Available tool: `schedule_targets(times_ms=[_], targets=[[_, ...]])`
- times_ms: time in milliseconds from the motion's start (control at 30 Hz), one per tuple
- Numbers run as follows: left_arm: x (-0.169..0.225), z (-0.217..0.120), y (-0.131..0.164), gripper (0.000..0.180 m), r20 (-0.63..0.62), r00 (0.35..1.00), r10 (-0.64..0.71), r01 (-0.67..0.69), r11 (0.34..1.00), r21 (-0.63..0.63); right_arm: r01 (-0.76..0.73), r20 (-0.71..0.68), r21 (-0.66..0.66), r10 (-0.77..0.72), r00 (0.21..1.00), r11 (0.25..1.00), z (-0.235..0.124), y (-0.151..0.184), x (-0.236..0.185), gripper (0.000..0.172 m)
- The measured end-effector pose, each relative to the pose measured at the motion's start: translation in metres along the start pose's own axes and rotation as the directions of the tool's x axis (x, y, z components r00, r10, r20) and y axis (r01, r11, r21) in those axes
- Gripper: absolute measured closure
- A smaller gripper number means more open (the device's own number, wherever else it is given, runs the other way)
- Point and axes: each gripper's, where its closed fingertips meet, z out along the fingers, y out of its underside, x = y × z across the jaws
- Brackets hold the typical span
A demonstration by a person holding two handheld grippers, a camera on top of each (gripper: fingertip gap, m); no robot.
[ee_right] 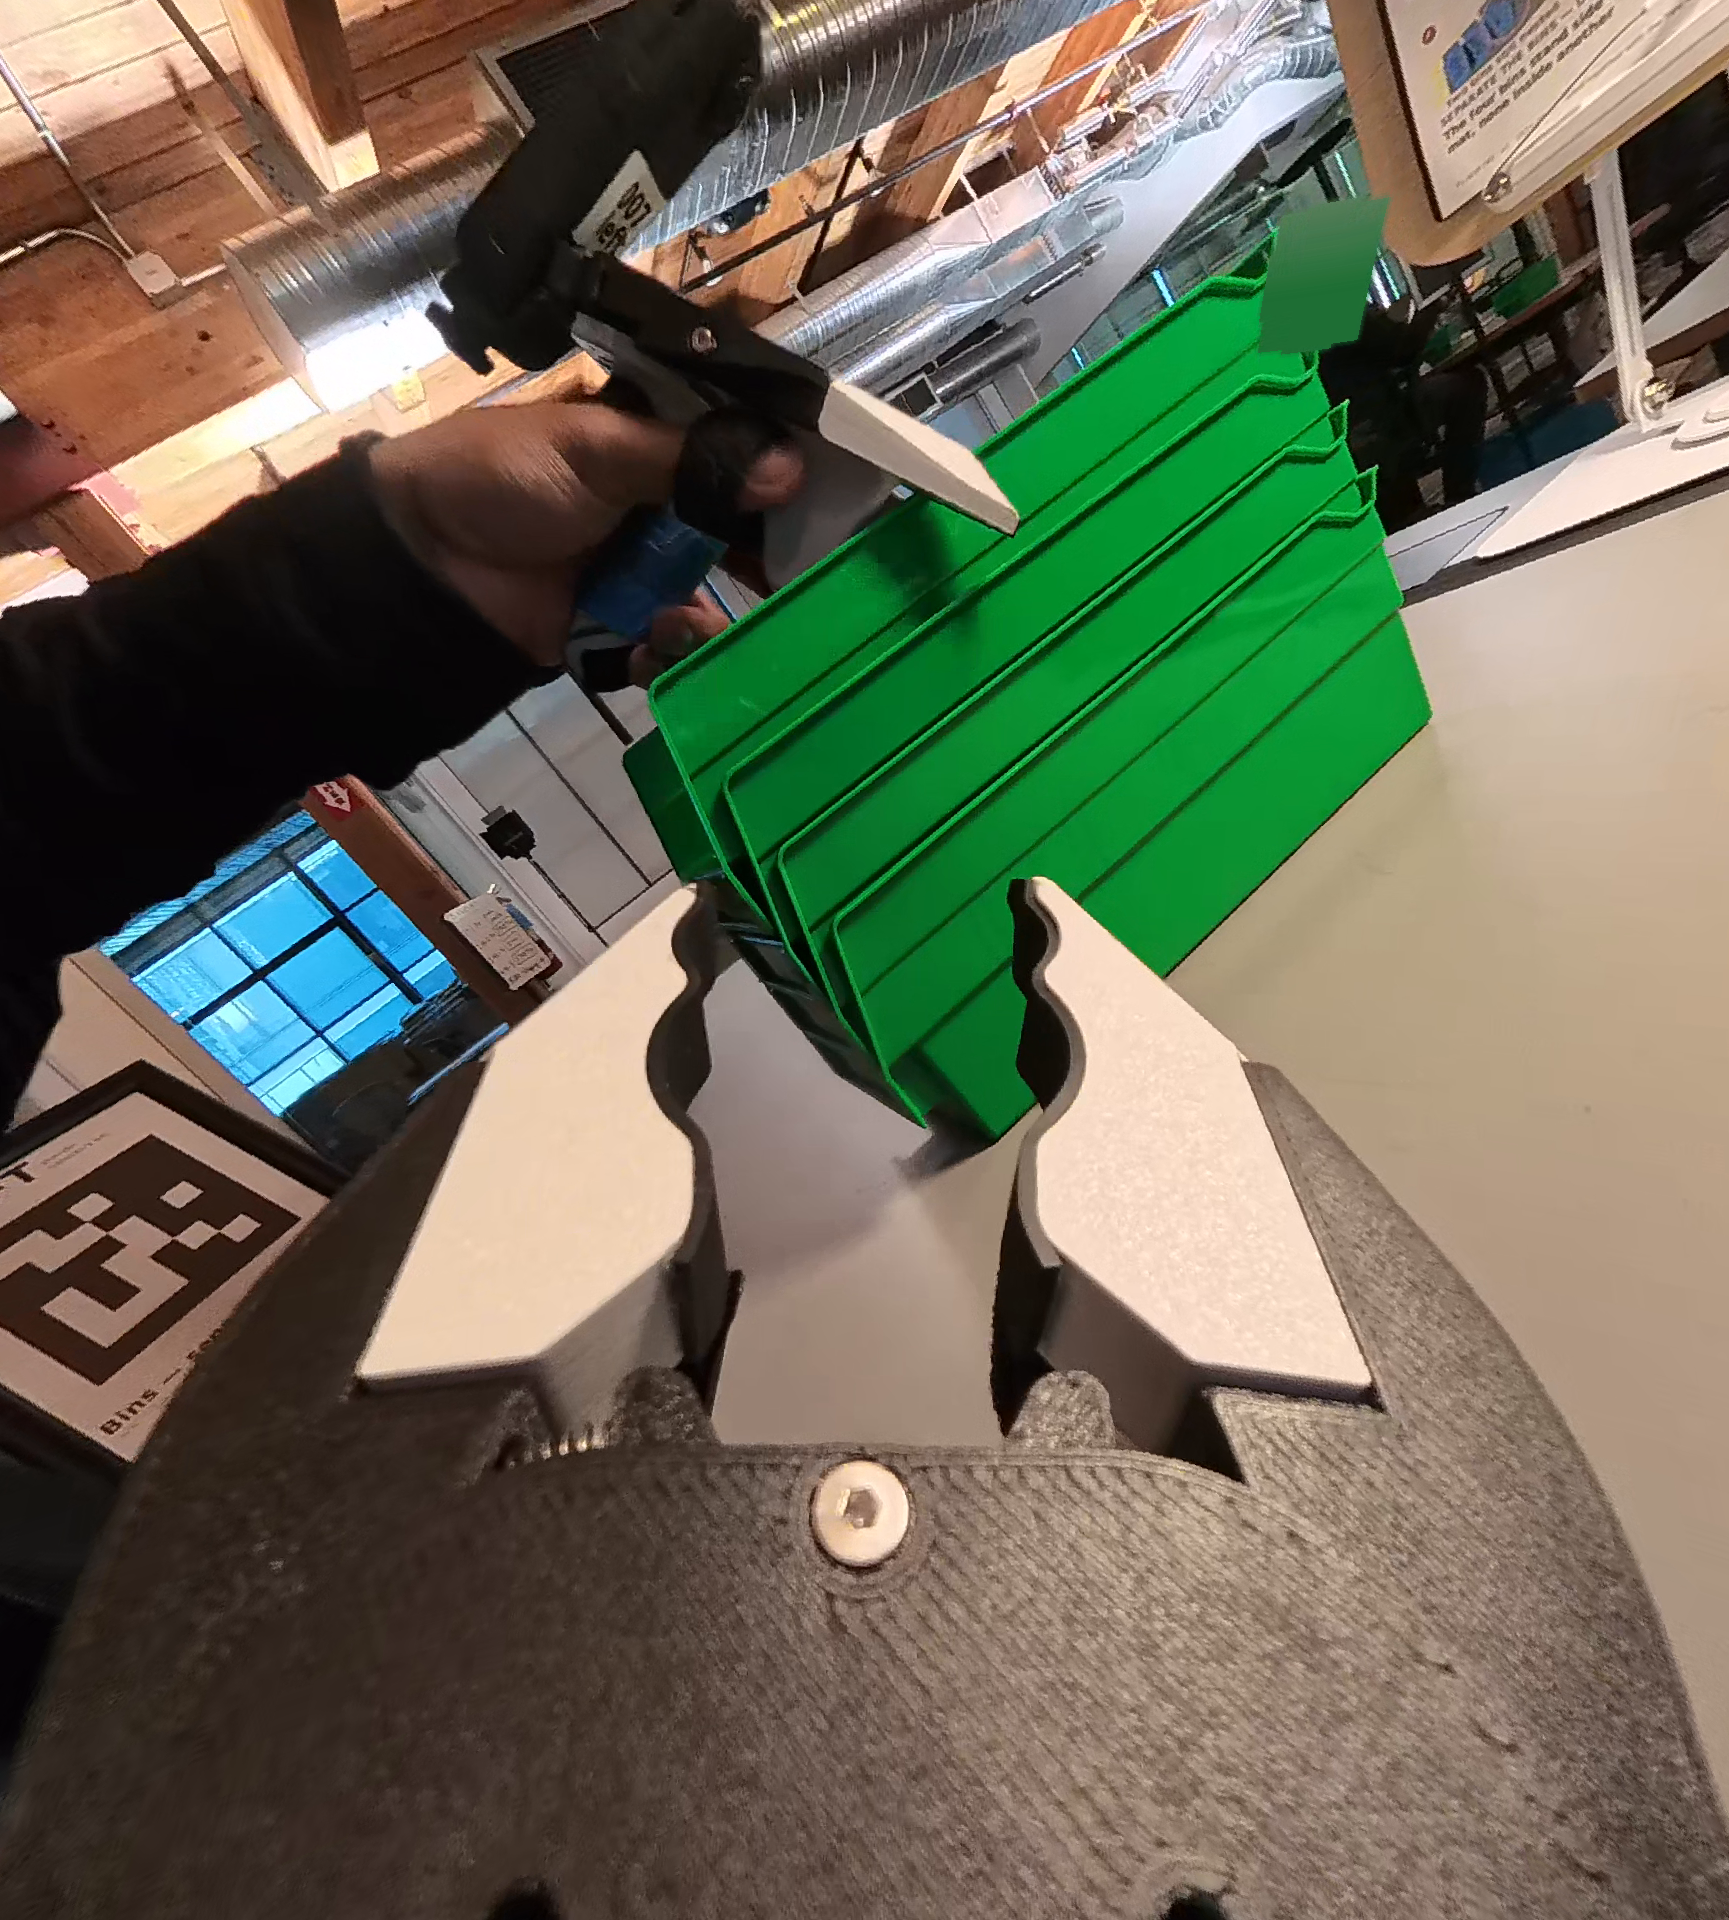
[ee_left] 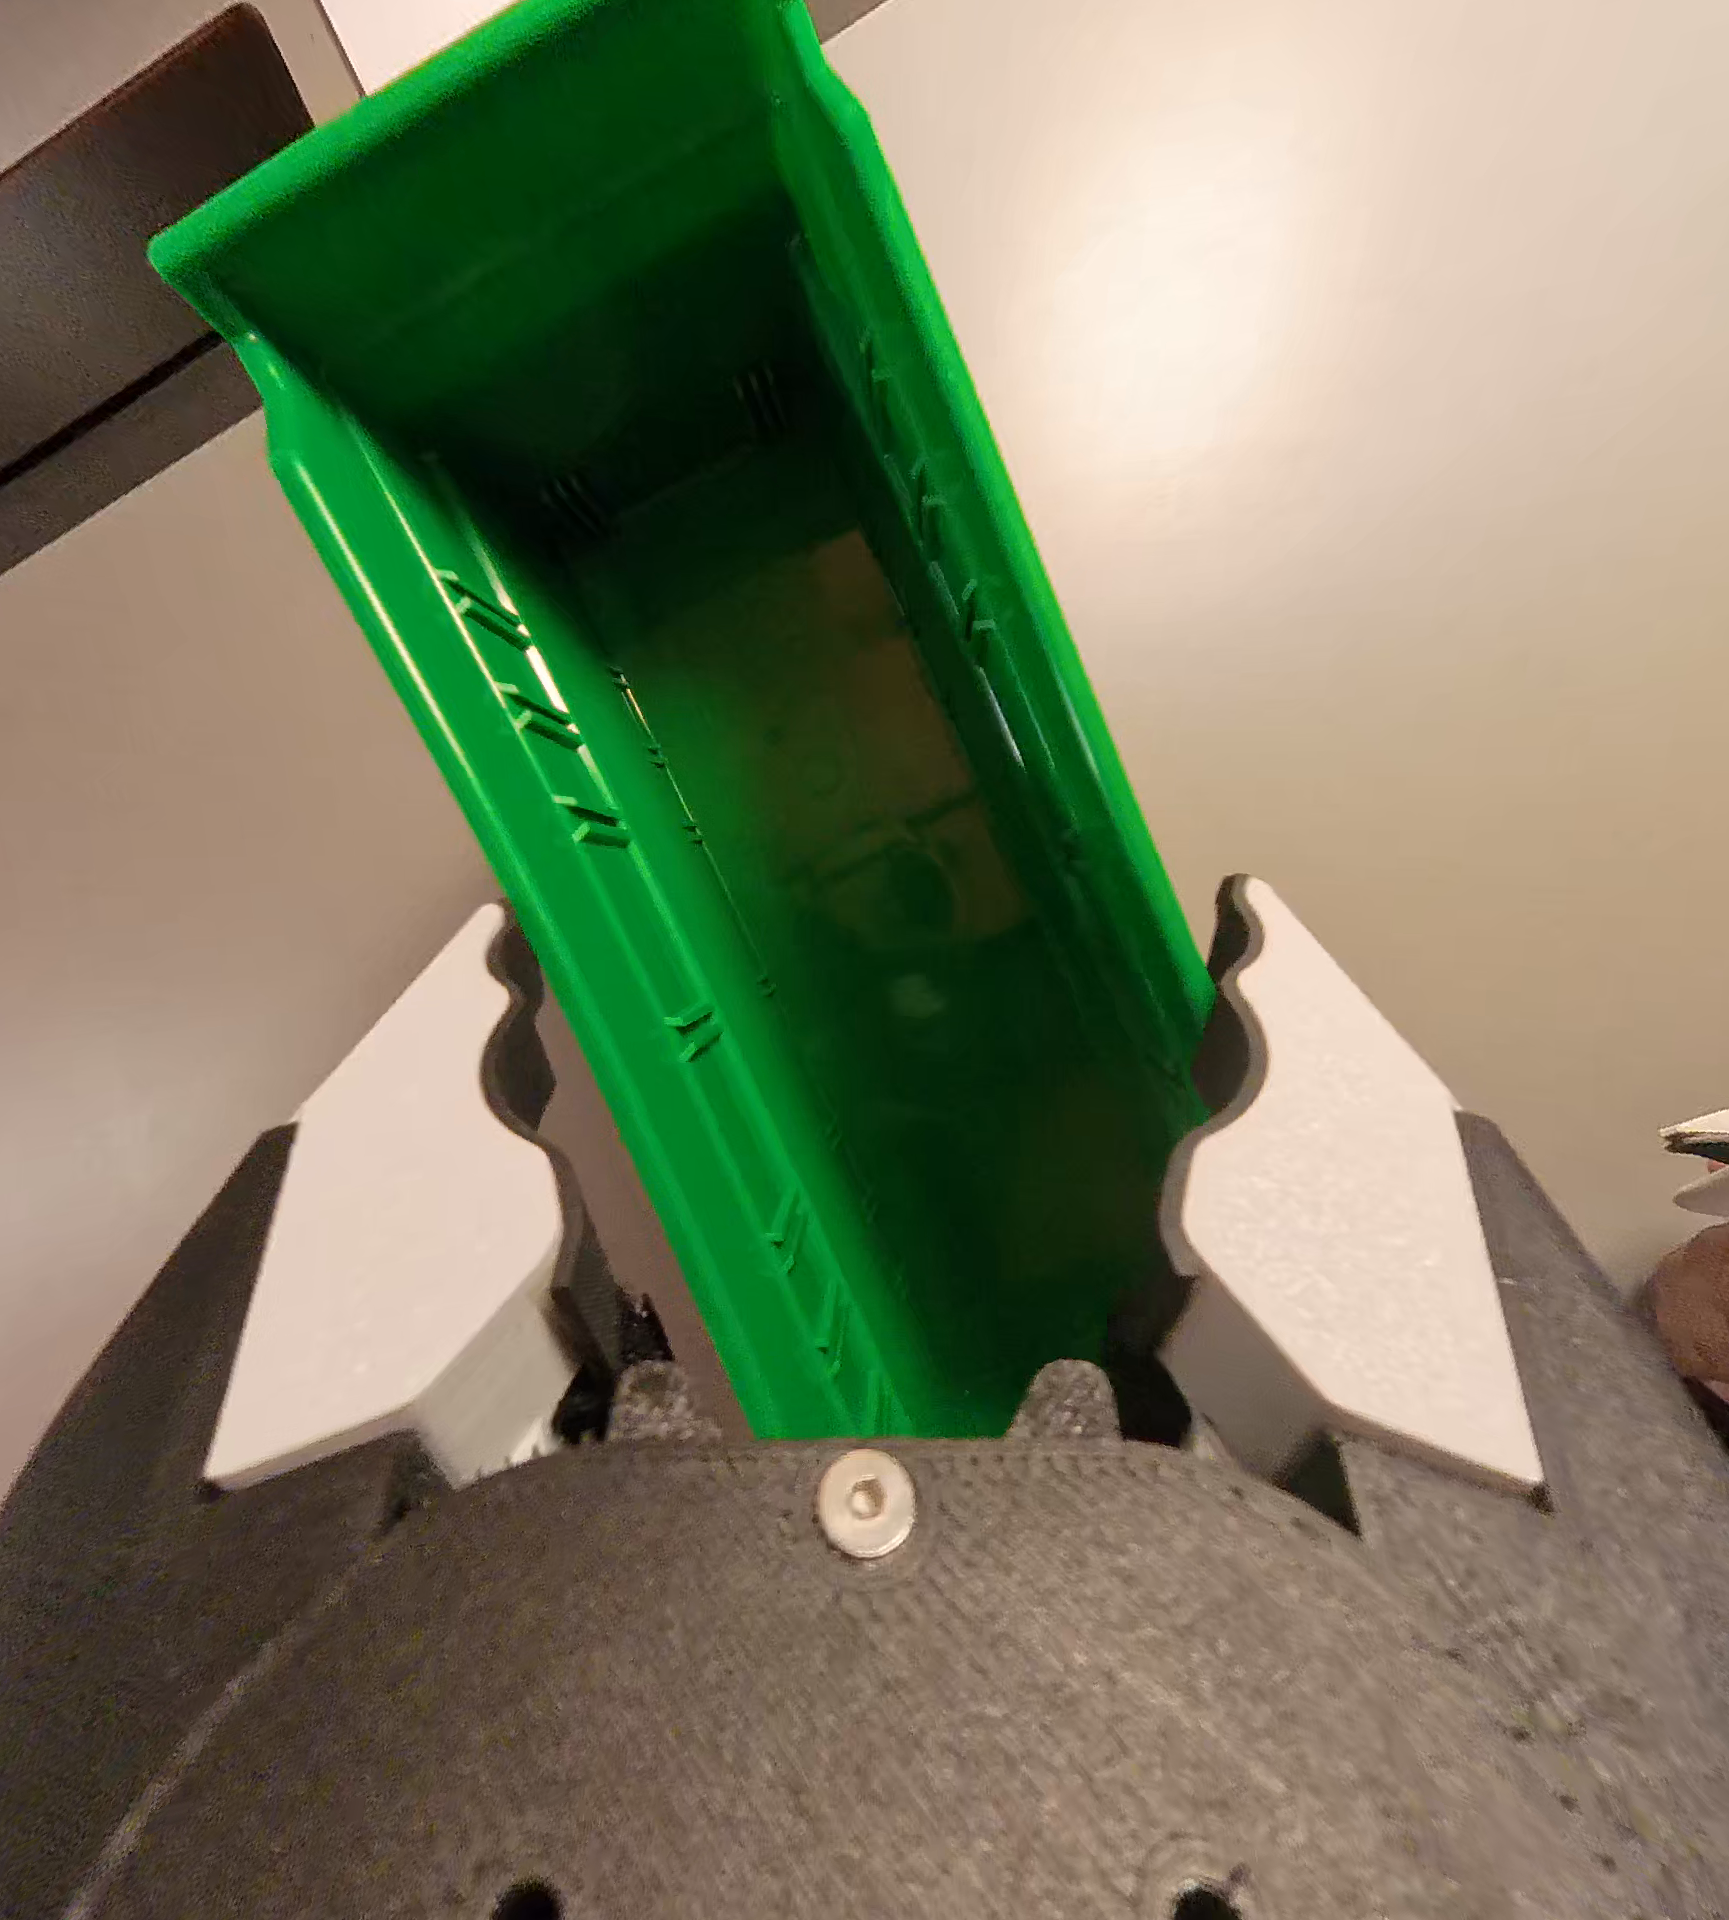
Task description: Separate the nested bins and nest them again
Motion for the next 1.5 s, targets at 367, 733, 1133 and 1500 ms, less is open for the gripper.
schedule_targets(times_ms=[367,733,1133,1500], targets=[[-0.003,-0.008,0.004,0.071,0.035,0.999,0.038,-0.037,0.998,-0.046,-0.037,0.045,0.008,0.037,0.998,0.999,-0.002,-0.002,-0.003,0.115],[-0.003,-0.02,0.006,0.074,0.06,0.995,0.082,-0.079,0.995,-0.058,-0.035,0.052,0.008,0.035,0.998,0.999,-0.002,-0.002,-0.005,0.116],[-0.021,-0.062,-0.011,0.076,0.062,0.997,0.055,-0.057,0.998,0.037,-0.042,0.062,0.017,0.041,0.997,0.999,-0.003,-0.004,-0.005,0.118],[-0.064,-0.118,-0.004,0.075,0.031,0.998,-0.053,0.048,0.988,0.144,-0.051,0.068,0.024,0.049,0.996,0.998,-0.004,-0.005,-0.005,0.118]])
